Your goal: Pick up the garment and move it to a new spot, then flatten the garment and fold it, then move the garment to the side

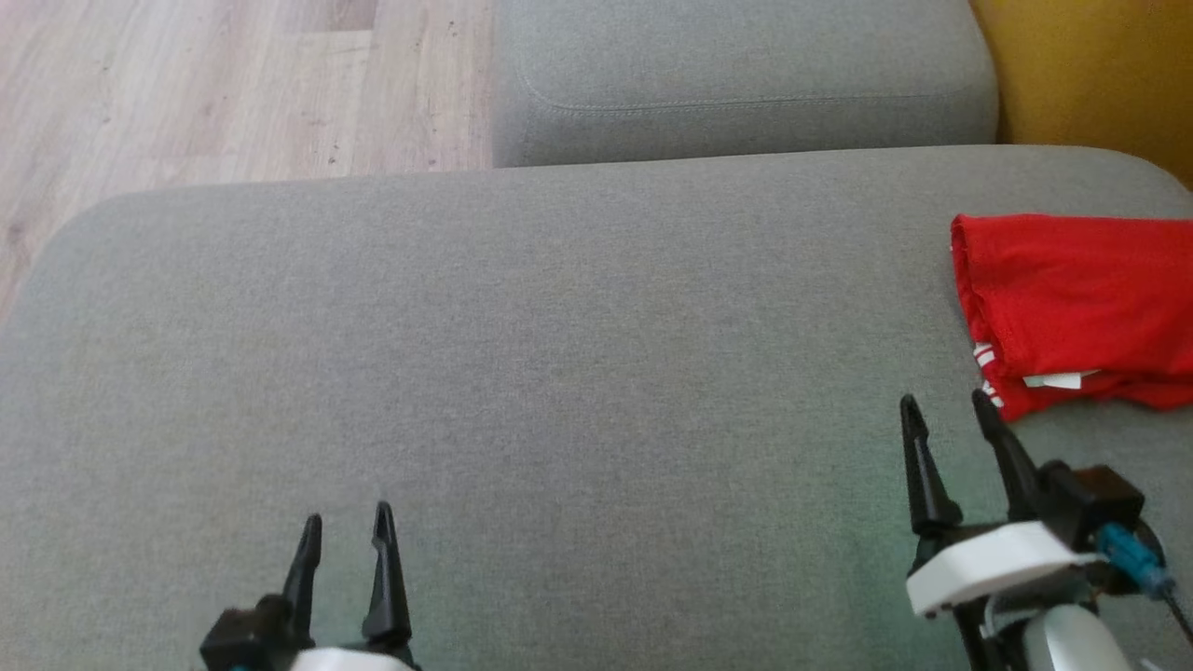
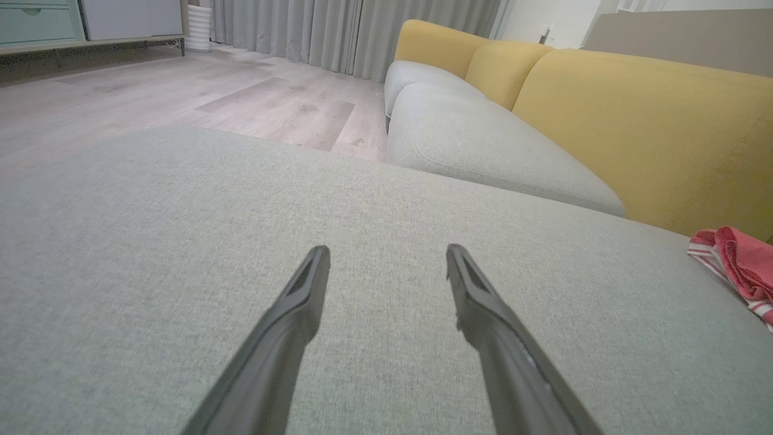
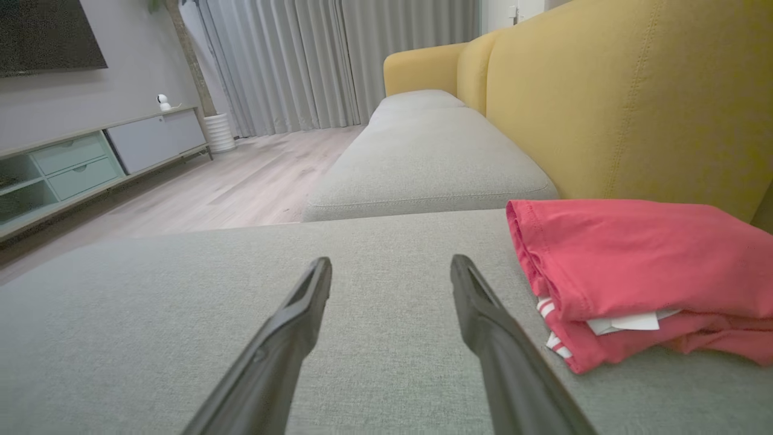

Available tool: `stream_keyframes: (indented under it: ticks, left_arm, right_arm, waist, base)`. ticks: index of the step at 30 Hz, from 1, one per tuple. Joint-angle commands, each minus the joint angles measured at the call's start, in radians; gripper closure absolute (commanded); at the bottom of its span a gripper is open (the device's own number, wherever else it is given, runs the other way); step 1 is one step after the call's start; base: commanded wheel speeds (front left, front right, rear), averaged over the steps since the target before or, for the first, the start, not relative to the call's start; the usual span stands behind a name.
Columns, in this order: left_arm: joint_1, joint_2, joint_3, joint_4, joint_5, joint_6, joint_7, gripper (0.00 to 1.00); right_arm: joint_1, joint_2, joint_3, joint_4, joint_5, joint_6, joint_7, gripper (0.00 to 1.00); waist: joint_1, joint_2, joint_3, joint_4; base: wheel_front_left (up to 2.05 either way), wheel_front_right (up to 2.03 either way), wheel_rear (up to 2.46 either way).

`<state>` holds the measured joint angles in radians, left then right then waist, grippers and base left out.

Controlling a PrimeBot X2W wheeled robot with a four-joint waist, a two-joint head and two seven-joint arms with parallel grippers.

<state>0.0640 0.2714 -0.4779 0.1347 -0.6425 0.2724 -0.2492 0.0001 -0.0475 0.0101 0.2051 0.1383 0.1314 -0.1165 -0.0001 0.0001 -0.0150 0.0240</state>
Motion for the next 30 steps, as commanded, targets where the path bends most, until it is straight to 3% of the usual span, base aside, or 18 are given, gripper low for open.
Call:
stream_keyframes:
  ticks: [1,23,24,30]
  left_arm:
    - [-0.017,0.004,0.046,-0.028,-0.002,-0.003,-0.012,0.00]
    - [-0.019,-0.010,0.042,-0.039,0.022,-0.011,-0.012,0.00]
    - [0.028,-0.010,0.012,-0.004,0.011,-0.009,0.000,1.00]
    - [0.035,-0.020,0.013,0.042,-0.012,-0.016,0.009,1.00]
  right_arm:
    - [-0.017,-0.003,0.033,-0.050,0.009,-0.001,-0.014,0.00]
    - [0.052,-0.003,0.068,-0.104,0.002,-0.001,0.007,0.00]
    - [0.074,0.001,0.044,-0.059,-0.003,0.000,0.011,1.00]
    - [0.084,0.000,0.047,-0.004,0.031,0.000,0.013,1.00]
  waist:
    - [0.0001,-0.0001,0.000,0.000]
    - [0.0001,-0.0001,0.004,-0.002]
    - [0.0002,-0.0001,0.004,-0.002]
    - [0.0001,-0.0001,0.005,-0.003]
  base:
    - [0.00,0.00,0.00]
    - [0.00,0.00,0.00]
    - [0.00,0.00,0.00]
    - [0.00,0.00,0.00]
